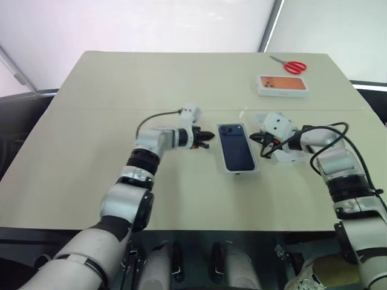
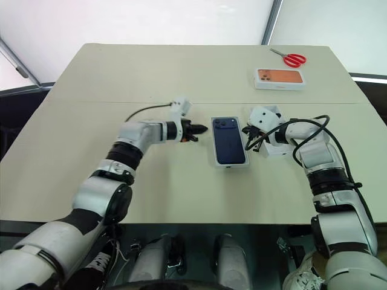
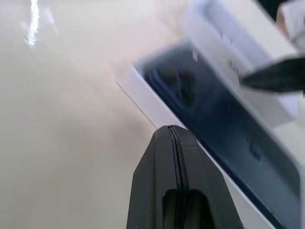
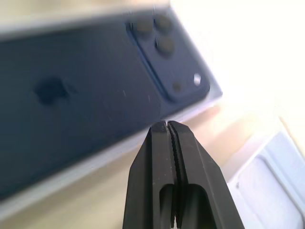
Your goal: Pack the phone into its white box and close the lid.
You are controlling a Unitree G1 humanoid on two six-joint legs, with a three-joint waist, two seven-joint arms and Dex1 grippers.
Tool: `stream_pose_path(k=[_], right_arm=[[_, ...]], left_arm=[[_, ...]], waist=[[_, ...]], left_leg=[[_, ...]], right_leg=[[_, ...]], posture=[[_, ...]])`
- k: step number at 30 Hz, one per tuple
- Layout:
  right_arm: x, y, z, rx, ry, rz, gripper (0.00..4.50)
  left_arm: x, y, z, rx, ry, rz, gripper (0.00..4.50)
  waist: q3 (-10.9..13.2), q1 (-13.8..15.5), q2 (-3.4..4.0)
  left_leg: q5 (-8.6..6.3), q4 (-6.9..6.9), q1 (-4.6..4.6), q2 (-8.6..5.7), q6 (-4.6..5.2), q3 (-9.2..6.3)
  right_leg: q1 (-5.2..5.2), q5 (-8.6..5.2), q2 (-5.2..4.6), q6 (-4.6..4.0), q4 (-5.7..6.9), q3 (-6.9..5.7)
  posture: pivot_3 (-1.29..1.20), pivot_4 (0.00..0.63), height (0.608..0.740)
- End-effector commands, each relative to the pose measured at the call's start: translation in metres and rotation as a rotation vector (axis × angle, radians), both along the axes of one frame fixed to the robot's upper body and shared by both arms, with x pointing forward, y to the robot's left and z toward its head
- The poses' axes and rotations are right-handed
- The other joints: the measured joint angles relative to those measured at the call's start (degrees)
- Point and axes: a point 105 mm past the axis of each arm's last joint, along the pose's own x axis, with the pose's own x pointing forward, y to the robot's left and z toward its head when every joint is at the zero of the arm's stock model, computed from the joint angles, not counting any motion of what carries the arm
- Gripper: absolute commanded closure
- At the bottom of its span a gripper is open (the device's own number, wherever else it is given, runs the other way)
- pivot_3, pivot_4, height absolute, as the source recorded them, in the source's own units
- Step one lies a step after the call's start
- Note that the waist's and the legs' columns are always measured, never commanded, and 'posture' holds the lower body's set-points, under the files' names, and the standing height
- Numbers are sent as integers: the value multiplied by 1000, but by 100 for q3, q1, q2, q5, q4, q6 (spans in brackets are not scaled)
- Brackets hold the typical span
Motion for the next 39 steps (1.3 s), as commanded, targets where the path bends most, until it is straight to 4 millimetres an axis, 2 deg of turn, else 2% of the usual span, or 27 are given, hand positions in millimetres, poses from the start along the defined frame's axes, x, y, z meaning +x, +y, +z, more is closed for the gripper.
stream_pose_path(k=[1, 6, 9, 16, 21, 26, 29, 35, 39], right_arm=[[0, -20, 31, 13, -87, -69, 4447], [1, -58, 22, -153, -79, -161, 4447], [-4, -79, 11, -291, -52, -170, 4447], [-22, -96, -9, -436, 62, -114, 4447], [-36, -90, -18, -431, 158, -48, 4447], [-49, -77, -26, -404, 242, 6, 4447], [-50, -70, -23, -359, 267, 4, 4447], [-42, -81, -16, -421, 200, -32, 4447], [-37, -80, -9, -408, 152, -33, 4447]], left_arm=[[-2, 16, 18, -40, -75, 26, 4500], [-12, 26, 25, -65, -134, 25, 4500], [-19, 30, 30, -25, -250, 12, 4500], [-47, 49, 43, -38, -398, -85, 4500], [-57, 66, 47, -27, -443, -110, 4500], [-57, 69, 48, -12, -456, -92, 4500], [-59, 69, 51, -28, -462, -97, 4500], [-61, 73, 46, -1, -459, -100, 4500], [-59, 80, 41, 33, -448, -94, 4500]], waist=[[0, 30, 0], [0, 66, 0], [0, 26, 0], [0, -11, 3], [0, 36, 4], [-1, 43, 3], [-1, 32, 3], [-1, 33, 3], [-1, 37, 3]], left_leg=[[0, 1, 0, -2, 0, 0], [-3, 2, -2, -12, 3, -3], [-2, 1, -2, -12, 4, -1], [1, -1, 8, 1, -1, 9], [1, 2, 6, -1, -1, 7], [-1, 5, 6, -1, 0, -3], [0, 4, 6, 2, 0, -4], [0, 4, 6, 1, 0, -2], [0, 5, 5, 1, 0, -2]], right_leg=[[0, 0, -2, 0, 0, 0], [4, 0, -14, 0, -2, 0], [4, 0, -13, 0, -2, 0], [4, 0, 8, 0, 1, 3], [5, 0, 5, 0, -1, 2], [13, -1, 0, -1, -7, 3], [13, 0, 1, -1, -7, 2], [12, 0, 2, -1, -7, 2], [12, 0, 3, -1, -7, 1]], posture=[[0, 150, 738], [0, 150, 738], [0, 150, 738], [0, 150, 738], [0, 150, 738], [0, 150, 738], [0, 150, 738], [0, 150, 738], [0, 150, 738]])
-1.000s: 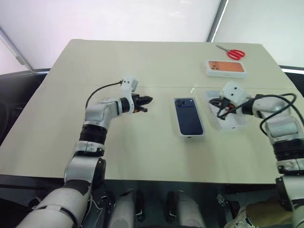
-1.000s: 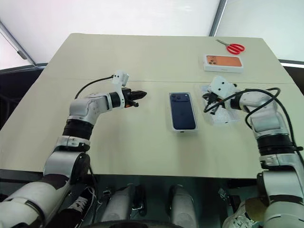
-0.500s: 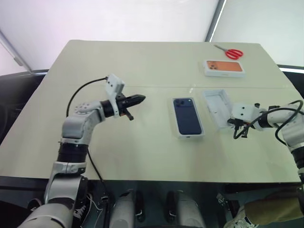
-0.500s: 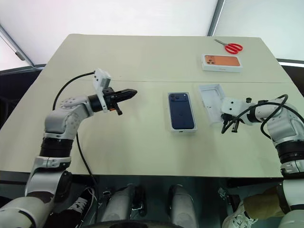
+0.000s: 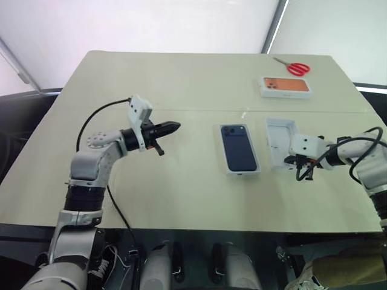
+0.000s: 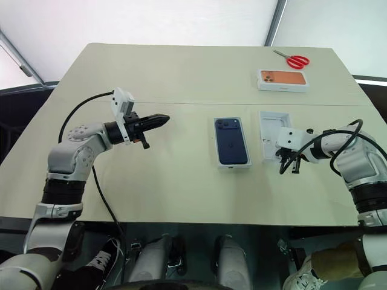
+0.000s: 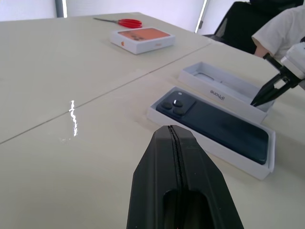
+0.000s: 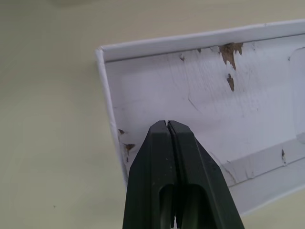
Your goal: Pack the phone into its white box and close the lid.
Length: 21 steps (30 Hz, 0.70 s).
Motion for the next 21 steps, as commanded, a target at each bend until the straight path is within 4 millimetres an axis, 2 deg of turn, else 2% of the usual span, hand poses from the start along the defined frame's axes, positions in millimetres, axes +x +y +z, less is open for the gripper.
stream_pose_path(k=[1, 5, 7, 19, 21], right_arm=[[5, -3, 17, 11, -59, -11, 4447], [-12, -14, 3, -14, 50, -19, 4447], [-14, -12, 1, 18, 67, -31, 4447], [-28, -18, 4, 0, 114, -11, 4447], [-20, -16, 9, 12, 68, -19, 4447]], left_arm=[[-1, 3, 10, 1, -38, -7, 4500], [0, 6, 14, -6, -41, -10, 4500], [0, 4, 15, -11, -47, -13, 4500], [-1, 8, 17, -39, -33, -18, 4500], [0, 9, 14, -32, -20, -9, 4500]], waist=[[0, -3, 0], [0, 9, 0], [-1, 10, -1], [-1, 13, -1], [-1, -2, -1]], left_leg=[[0, 0, 0, 0, 0, 0], [0, 0, -1, 0, 0, -1], [0, 0, -1, -2, 0, -1], [0, 0, 0, -1, 1, -2], [0, 0, 0, -1, 1, -2]], right_leg=[[0, 0, 0, 0, 0, 0], [0, 0, 1, 0, 0, 0], [1, 0, 0, 0, 0, 0], [2, 0, -1, 0, 0, 0], [2, 0, -1, 0, 0, 0]], posture=[[0, 150, 738], [0, 150, 738], [0, 150, 738], [0, 150, 738], [0, 150, 738]])
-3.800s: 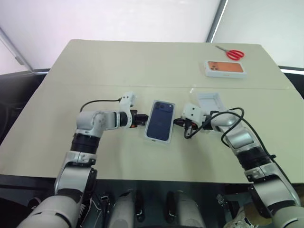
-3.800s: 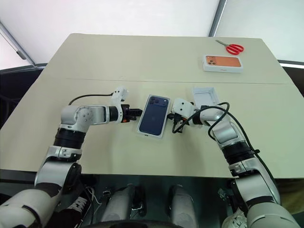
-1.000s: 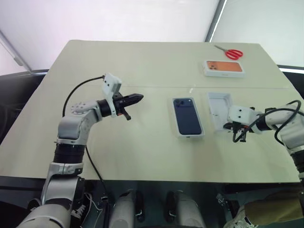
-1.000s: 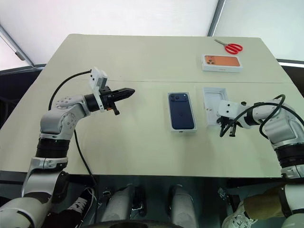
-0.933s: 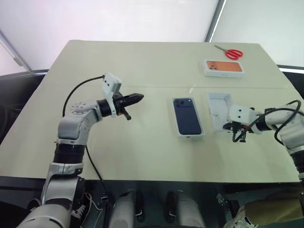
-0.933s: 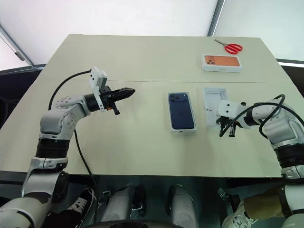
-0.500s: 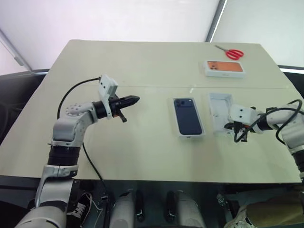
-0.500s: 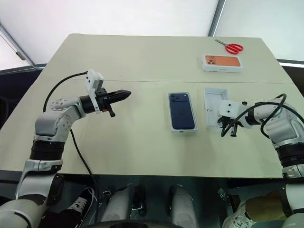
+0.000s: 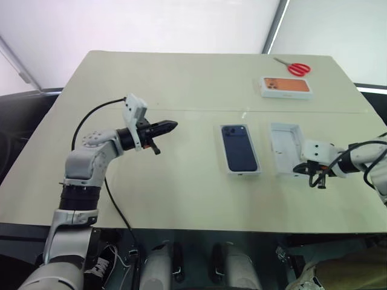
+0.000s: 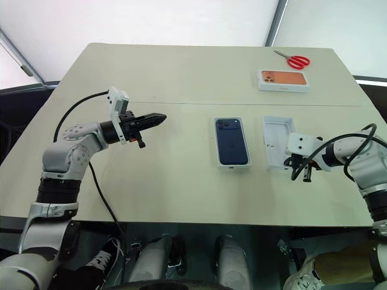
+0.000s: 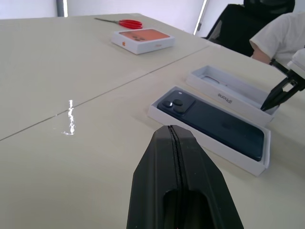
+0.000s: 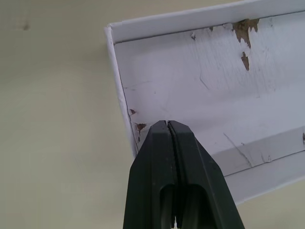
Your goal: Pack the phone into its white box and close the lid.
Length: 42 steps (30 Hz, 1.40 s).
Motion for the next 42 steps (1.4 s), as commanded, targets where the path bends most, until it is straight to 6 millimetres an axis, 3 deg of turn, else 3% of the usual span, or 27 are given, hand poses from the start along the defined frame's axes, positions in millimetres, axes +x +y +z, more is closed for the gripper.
stream_pose_path(k=[1, 3, 4, 7, 13, 14, 18, 21, 26, 28, 30, 34, 38, 42], right_arm=[[9, 3, 15, 17, -65, -1, 4447], [15, 12, 22, 79, -89, -6, 4447], [20, 17, 27, 126, -98, -23, 4486], [19, 22, 33, 175, -56, -42, 3625], [41, 19, 53, 139, -211, -81, 642], [47, 18, 57, 127, -251, -93, 157], [59, 11, 72, 118, -321, -137, 60], [68, 38, 89, 375, -318, -198, 60], [72, 57, 84, 669, -165, -464, 60], [68, 55, 67, 642, -120, -557, 60], [66, 40, 53, 575, -134, -666, 60], [59, 28, 43, 536, -141, -795, 60], [44, 38, 32, 578, -24, -916, 60], [41, 48, 41, 562, -24, -952, 60]], left_arm=[[0, 3, 9, -6, -14, -2, 4500], [1, 5, 6, 12, -3, 4, 4500], [4, 7, 3, 28, 5, 26, 4247], [8, 12, 2, 28, 24, 49, 3256], [4, 20, 13, 29, -23, 22, 191], [3, 20, 14, 32, -29, 19, 0], [4, 21, 16, 22, -47, 28, 0], [4, 20, 18, 15, -64, 36, 0], [-5, 22, 25, 6, -128, -3, 0], [-9, 25, 25, 38, -188, -13, 0], [-12, 28, 22, 80, -227, -22, 0], [-19, 26, 18, 119, -276, -49, 0], [-27, 14, 12, 117, -288, -84, 0], [-25, 9, 5, 111, -244, -93, 0]], waist=[[0, -11, 0], [0, -14, 1], [0, -23, 0], [0, -16, 2], [1, -15, 1], [0, -22, 2], [0, -13, 2], [0, -27, 2], [-1, -32, 4], [0, -5, 5], [-1, 9, 5], [-1, -6, 6], [-2, -27, 8], [-3, -32, 10]], left_leg=[[0, 0, 1, 1, 0, 0], [0, 0, 1, 1, 0, 0], [0, 0, 1, 2, 0, 0], [0, 0, 1, 3, 0, 1], [-2, 1, -3, -3, 2, 2], [-2, 1, -4, -3, 1, 2], [-2, -1, -4, 0, 1, 2], [-1, -1, -4, 0, 1, 4], [0, 0, -4, 7, -1, 3], [0, 0, -7, 4, -1, 3], [-2, -1, -11, -1, 0, 2], [-14, -3, -13, -11, -13, 3], [-9, -8, -13, -8, -3, 3], [-5, -8, -14, -6, 2, 4]], right_leg=[[0, 0, 1, 0, 0, 0], [0, 0, 1, 0, 1, -1], [-2, 0, 2, 0, 1, -1], [-3, 0, 3, 0, 2, 0], [-5, 0, -5, 0, -1, -2], [-5, 0, -6, 0, -2, -2], [-8, 0, -4, -1, 0, 0], [-7, 0, -2, 0, 0, 0], [-10, 3, -1, -5, 7, 1], [-12, 3, -4, -6, 7, 0], [-16, 3, -15, -6, 6, -1], [-19, 3, -30, -7, 5, -2], [-24, 3, -27, -7, 8, 0], [-25, 3, -22, -7, 9, 0]], posture=[[0, 150, 738], [0, 150, 738], [0, 150, 738], [0, 150, 738], [0, 150, 738], [0, 150, 738], [0, 150, 738], [0, 150, 738], [0, 150, 738], [0, 150, 738], [0, 150, 738], [0, 150, 738], [0, 150, 738], [0, 150, 738]])
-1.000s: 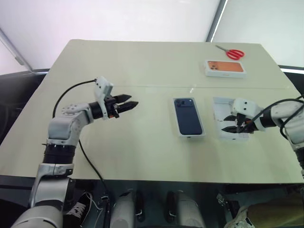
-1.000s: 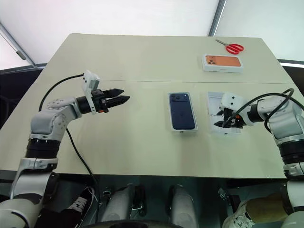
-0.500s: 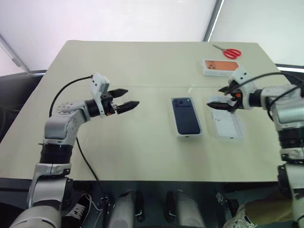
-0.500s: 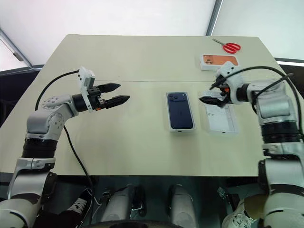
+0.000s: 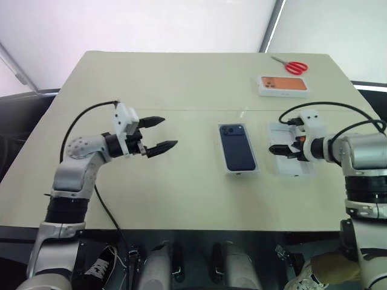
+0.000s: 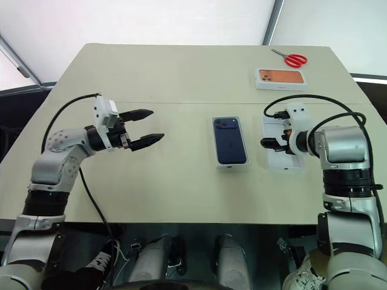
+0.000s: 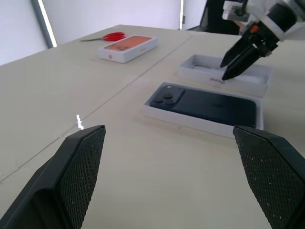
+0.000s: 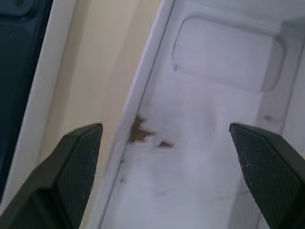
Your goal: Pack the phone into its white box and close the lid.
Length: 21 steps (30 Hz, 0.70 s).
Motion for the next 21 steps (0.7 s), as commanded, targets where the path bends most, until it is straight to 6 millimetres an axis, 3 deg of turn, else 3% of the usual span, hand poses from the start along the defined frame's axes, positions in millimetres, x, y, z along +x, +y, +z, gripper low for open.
stream_pose_path(k=[1, 10, 15, 21], right_arm=[[0, 7, 25, 19, -35, -38, 60], [-4, 16, 14, -4, -1, -70, 60], [6, 18, 19, 18, -21, -121, 60], [7, 18, 12, 7, 2, -150, 60]], left_arm=[[-1, -3, 8, -1, -21, -11, 0], [0, -9, 7, -19, -14, 0, 0], [0, -11, 2, -21, -8, 8, 0], [1, -10, 3, -19, -17, 20, 0]], waist=[[-1, 1, 2], [-1, 17, 1], [-1, -1, 2], [-1, 13, 2]], left_leg=[[0, 0, 0, 0, 1, 0], [-3, 0, -5, -3, 8, 4], [-3, 0, -4, -1, 8, 7], [-3, 0, -5, 0, 8, 8]], right_leg=[[0, 0, 0, 0, 0, 0], [-2, 0, 4, 1, -1, 0], [-3, 0, 19, 2, 0, 0], [-4, 0, 23, 2, 0, 0]], posture=[[0, 150, 738], [0, 150, 738], [0, 150, 738], [0, 150, 738]])
